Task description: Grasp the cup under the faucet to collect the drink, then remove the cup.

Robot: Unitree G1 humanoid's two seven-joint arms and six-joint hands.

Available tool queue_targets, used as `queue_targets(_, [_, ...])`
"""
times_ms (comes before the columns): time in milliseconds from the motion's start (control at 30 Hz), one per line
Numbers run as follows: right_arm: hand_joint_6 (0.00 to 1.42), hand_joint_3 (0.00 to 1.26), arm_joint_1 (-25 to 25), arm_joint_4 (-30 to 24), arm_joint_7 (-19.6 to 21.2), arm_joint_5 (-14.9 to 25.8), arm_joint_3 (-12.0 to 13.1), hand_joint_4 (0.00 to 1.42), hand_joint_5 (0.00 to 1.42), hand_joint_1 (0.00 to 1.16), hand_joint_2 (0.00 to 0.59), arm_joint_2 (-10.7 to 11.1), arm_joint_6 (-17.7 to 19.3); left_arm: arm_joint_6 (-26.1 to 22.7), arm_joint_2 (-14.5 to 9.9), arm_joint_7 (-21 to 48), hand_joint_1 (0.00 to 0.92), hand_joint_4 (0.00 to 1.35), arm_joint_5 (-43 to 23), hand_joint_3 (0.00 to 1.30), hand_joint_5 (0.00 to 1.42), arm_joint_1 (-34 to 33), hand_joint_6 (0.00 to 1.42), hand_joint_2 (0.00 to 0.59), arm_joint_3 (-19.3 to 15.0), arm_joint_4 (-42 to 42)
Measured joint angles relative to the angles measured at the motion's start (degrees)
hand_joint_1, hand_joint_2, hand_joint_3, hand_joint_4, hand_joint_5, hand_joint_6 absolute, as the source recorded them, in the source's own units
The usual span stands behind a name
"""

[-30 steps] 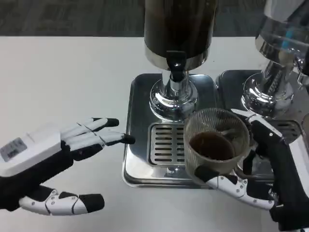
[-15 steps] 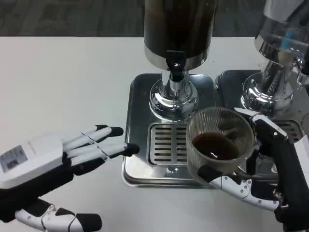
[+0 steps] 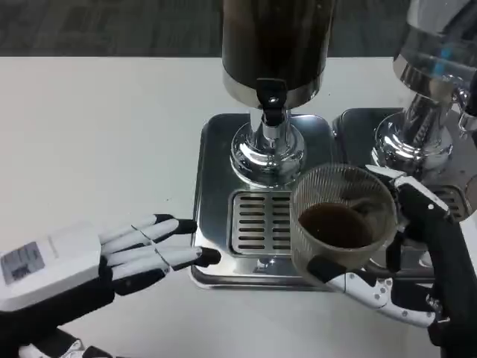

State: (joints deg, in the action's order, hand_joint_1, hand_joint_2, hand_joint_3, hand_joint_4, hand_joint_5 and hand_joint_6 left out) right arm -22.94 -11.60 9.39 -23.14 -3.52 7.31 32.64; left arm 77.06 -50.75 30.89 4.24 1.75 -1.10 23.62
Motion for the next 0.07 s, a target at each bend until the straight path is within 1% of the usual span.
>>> queue_targets(67, [1.26,0.63,0.0,-0.1,0.0,0.1,0.0,0.71,0.90,0.93,0.145,0.0,0.0,0.0,0.0,-0.5,0.000,0.00,-0.2,0.09,0.00,0.0,0.01,0.157,0.0,-0.3])
